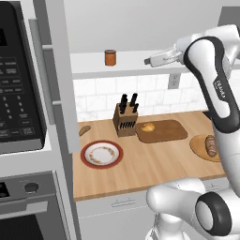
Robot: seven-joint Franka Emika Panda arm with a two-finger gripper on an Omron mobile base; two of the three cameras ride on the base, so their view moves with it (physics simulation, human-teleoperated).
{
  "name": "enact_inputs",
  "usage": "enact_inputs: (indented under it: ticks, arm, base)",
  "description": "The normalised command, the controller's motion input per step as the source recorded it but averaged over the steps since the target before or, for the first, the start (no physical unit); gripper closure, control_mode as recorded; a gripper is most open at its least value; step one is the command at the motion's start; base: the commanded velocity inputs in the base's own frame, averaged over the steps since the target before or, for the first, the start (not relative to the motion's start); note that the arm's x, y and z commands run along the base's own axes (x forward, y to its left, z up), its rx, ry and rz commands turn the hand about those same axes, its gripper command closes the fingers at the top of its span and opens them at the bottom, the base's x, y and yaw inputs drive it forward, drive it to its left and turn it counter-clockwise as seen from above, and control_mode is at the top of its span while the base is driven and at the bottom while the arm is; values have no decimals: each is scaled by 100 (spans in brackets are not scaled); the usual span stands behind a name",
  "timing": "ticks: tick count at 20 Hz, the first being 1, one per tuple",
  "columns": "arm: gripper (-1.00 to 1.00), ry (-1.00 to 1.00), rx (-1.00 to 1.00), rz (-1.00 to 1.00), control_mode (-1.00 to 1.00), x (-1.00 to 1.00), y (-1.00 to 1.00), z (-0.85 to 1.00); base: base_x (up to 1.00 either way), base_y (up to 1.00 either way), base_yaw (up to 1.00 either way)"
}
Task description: From the different types of pastries on the counter, select a croissant and place it on the cutting board. Then retrieve a jar of jam from the cabinet and place it alongside the croissant on the cutting board.
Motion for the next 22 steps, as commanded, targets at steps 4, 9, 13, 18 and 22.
enact_inputs:
  ticks: [4, 9, 13, 18, 22]
  arm:
    - [-100, 0, 0, 0, -100, 46, 0, 2]
    - [-100, 0, 0, 3, -100, 33, 1, 8]
    - [-100, 13, 0, 8, -100, 39, 14, 0]
    - [-100, 2, -2, 6, -100, 8, 15, 0]
    - [-100, -1, 0, 5, -100, 6, 15, -5]
  base:
    - [0, 0, 0]
    - [0, 0, 0]
    - [0, 0, 0]
    - [0, 0, 0]
    - [0, 0, 0]
